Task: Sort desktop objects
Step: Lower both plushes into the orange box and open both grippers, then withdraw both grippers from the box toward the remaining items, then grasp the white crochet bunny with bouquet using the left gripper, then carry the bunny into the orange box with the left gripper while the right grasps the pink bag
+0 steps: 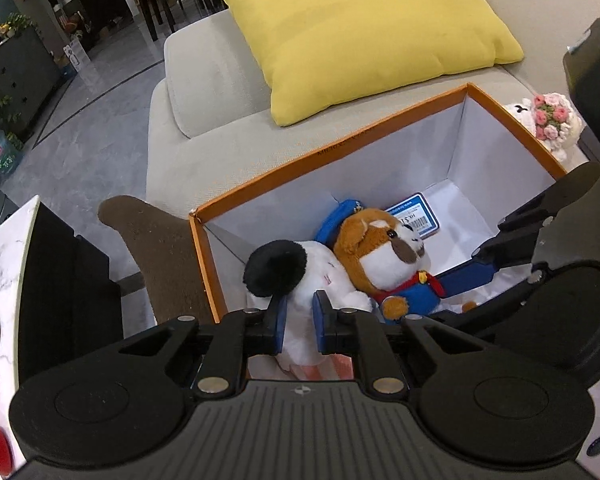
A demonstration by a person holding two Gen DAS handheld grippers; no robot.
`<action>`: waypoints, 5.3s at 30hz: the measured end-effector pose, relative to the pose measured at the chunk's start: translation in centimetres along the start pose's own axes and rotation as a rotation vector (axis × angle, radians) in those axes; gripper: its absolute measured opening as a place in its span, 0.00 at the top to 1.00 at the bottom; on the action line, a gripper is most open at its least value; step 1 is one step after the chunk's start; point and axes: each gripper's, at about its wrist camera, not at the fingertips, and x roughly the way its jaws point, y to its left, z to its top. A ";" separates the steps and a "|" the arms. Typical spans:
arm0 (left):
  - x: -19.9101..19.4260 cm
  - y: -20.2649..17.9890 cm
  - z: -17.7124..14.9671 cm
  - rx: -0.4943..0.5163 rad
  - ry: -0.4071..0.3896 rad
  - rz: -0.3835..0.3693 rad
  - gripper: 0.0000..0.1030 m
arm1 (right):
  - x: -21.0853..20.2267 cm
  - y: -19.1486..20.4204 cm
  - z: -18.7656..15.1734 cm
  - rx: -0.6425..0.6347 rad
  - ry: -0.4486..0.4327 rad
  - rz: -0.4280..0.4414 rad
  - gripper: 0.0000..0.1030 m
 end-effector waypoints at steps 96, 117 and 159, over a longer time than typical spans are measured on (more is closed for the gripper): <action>7.1 -18.1 11.4 -0.569 0.198 -0.435 0.56 | -9.2 -26.0 -8.3 0.344 -0.155 -0.103 0.86; -12.2 -11.6 2.2 -0.408 -0.127 -0.412 0.56 | -15.6 -13.8 -14.6 0.308 -0.155 0.147 0.76; -10.9 -3.9 -5.1 -0.548 -0.059 -0.383 0.56 | -20.8 -7.4 -12.1 0.241 -0.186 0.120 0.73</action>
